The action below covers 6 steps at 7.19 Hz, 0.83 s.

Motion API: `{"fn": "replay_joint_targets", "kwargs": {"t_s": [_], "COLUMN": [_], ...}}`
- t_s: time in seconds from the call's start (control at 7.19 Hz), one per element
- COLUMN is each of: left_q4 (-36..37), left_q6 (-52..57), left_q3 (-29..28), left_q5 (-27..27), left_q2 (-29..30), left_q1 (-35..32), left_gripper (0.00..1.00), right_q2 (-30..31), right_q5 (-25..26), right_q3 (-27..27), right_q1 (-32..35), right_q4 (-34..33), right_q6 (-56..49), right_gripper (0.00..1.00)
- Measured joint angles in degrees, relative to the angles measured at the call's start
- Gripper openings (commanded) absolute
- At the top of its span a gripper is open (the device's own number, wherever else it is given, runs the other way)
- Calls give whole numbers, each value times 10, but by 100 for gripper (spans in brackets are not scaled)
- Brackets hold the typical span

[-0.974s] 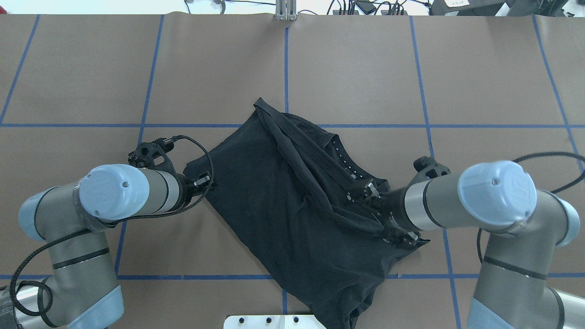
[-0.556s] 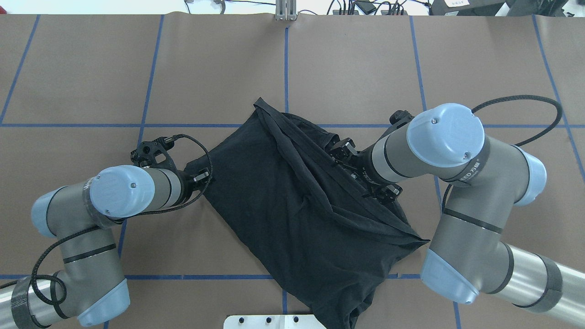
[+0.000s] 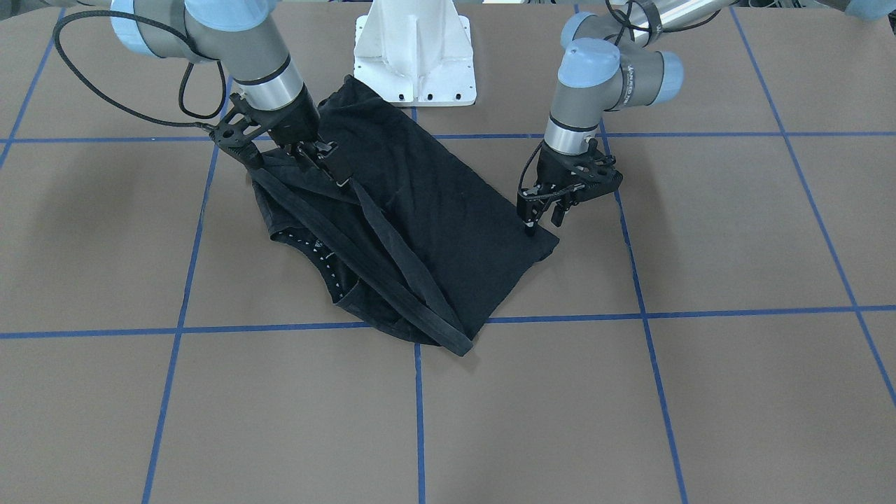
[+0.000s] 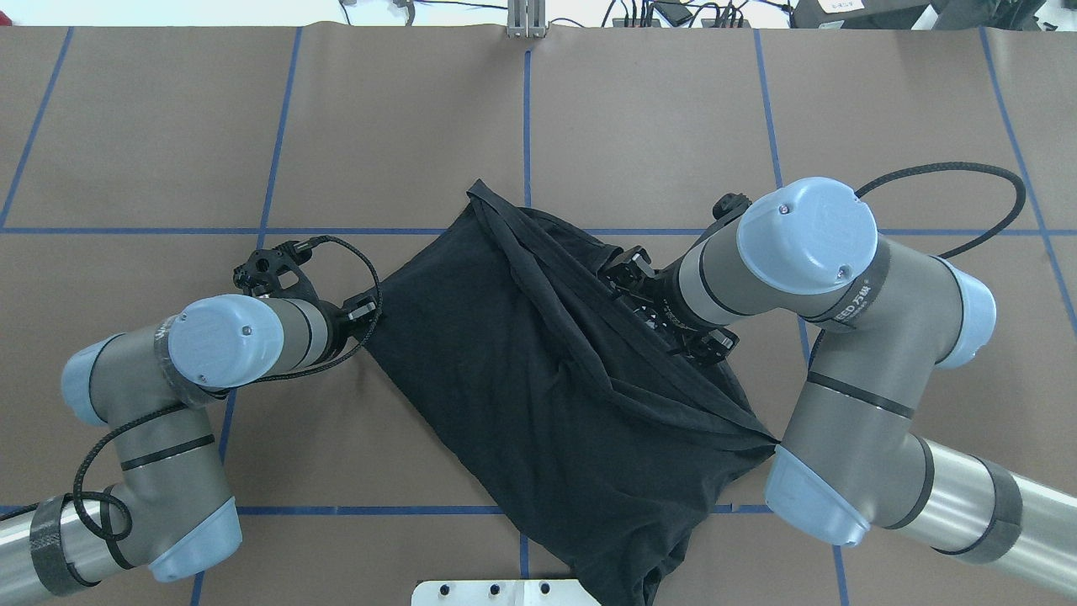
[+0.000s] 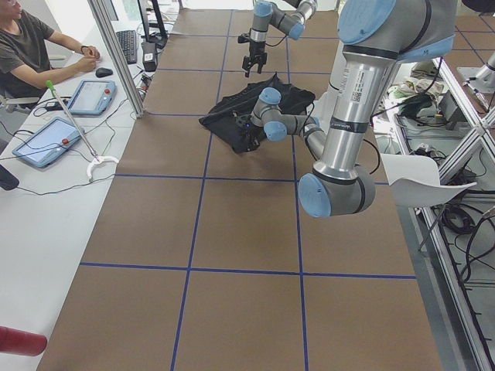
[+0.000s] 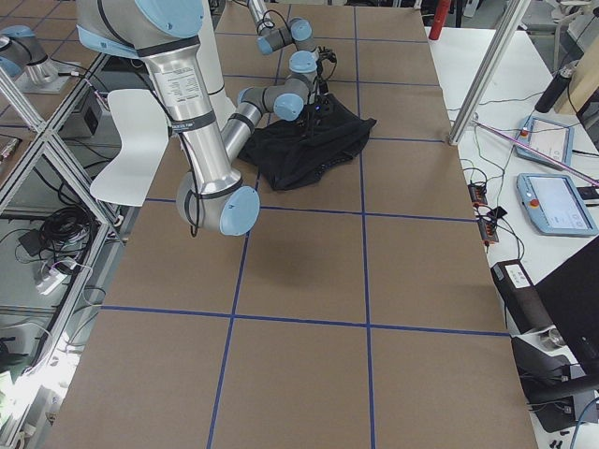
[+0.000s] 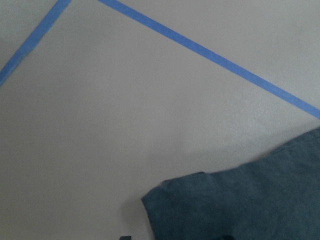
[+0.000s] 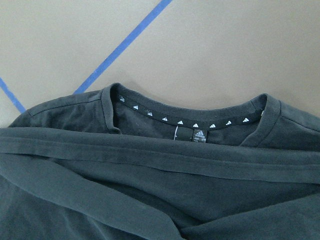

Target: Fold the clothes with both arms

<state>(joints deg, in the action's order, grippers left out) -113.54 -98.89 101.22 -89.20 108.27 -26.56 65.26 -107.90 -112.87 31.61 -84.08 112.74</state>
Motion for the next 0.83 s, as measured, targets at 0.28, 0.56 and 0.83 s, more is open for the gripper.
{"fn": "replay_joint_targets", "kwargs": {"t_s": [0.28,0.56,0.83], "left_q4": [-31,-37,-39], "left_q6": [0,10,107], "left_q3": [-23,-27,-29], "left_q5": [2,1,-2], "left_q2": [4,10,16], "left_q1": [-3,-17,-79], "left_gripper": [0,0,0], "right_q2": [1,3,5], "right_q5": [1,-1,-1], "right_q3": [3,6,8], "right_q1": [7,16,17], "right_q4": [-1,-2,-3], "right_q6": [-12,-25,-28], "right_gripper": [100,100,100]}}
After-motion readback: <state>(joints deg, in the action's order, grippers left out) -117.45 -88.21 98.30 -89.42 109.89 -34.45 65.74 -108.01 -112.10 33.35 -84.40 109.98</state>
